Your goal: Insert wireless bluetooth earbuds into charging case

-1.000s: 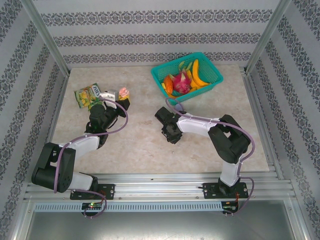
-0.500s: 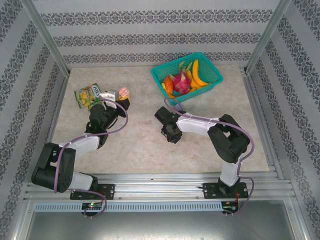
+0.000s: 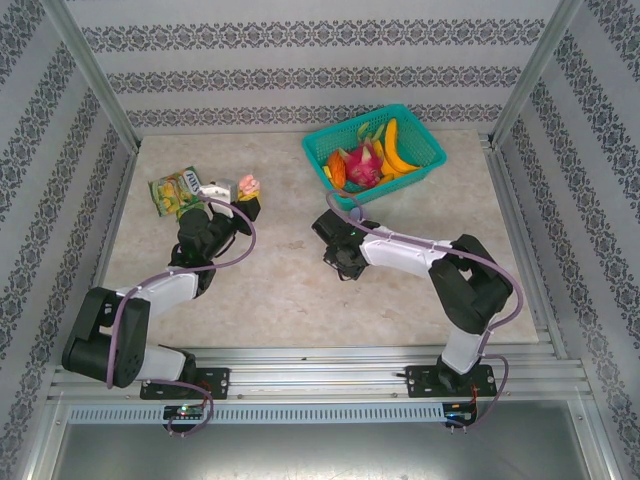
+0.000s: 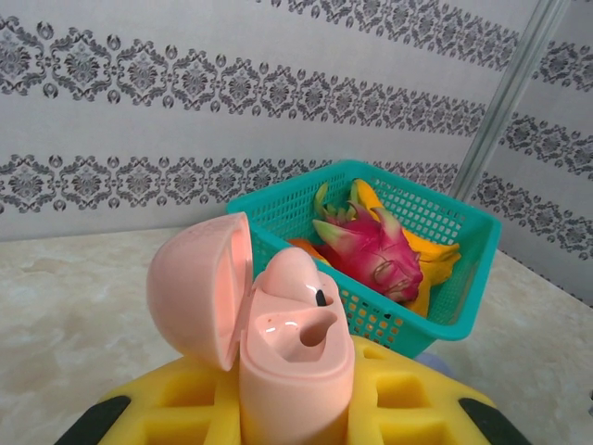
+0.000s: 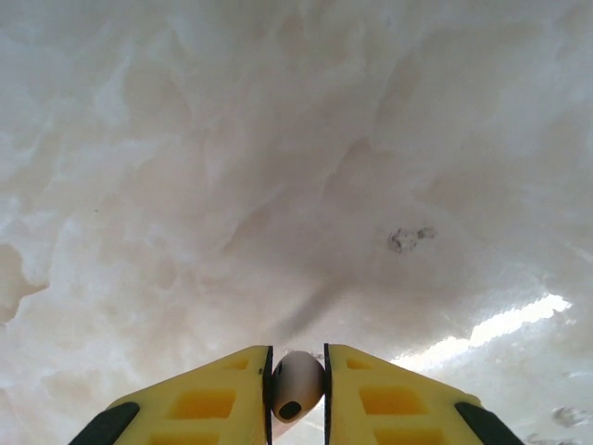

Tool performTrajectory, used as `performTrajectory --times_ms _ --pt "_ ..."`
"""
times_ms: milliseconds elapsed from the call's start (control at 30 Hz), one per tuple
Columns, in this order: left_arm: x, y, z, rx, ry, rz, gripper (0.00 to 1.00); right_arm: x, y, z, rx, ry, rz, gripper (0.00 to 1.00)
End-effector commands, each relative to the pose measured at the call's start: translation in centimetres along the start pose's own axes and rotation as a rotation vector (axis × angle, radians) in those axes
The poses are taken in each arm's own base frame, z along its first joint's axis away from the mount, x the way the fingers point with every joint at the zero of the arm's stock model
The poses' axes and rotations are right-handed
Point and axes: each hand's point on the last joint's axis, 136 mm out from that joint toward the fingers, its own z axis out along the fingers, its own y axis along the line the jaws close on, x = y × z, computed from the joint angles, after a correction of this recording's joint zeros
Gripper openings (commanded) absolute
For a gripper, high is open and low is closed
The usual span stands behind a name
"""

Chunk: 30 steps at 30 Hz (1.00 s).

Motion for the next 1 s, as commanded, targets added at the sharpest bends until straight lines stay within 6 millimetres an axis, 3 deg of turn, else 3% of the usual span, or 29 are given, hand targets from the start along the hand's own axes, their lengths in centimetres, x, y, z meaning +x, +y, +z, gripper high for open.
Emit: performTrajectory --times_ms 0,200,600,800,967 --pt "-0.4 -2.0 -0.5 0.079 -0.01 0.0 0.0 -2.3 -0.7 -1.0 0.004 -0.102 -0.085 0.22" --pt "1.8 -4.0 -0.7 0.172 0.038 -0.003 0.0 -4.8 -0.8 -3.3 -0.017 -0.214 -0.189 0.22" --pt "6.1 -10.0 -0.5 0.413 0.097 0.037 0.0 -10.3 0.7 -12.4 -0.14 -0.47 -0.358 0.22" --pt "8.0 -12.6 0.6 0.521 0.141 0.053 0.0 -11.3 2.1 -15.8 -0.236 -0.525 -0.389 0.22" --pt "9.1 -13.9 1.9 0.575 0.149 0.055 0.0 -11.3 3.4 -17.4 -0.305 -0.534 -0.413 0.22"
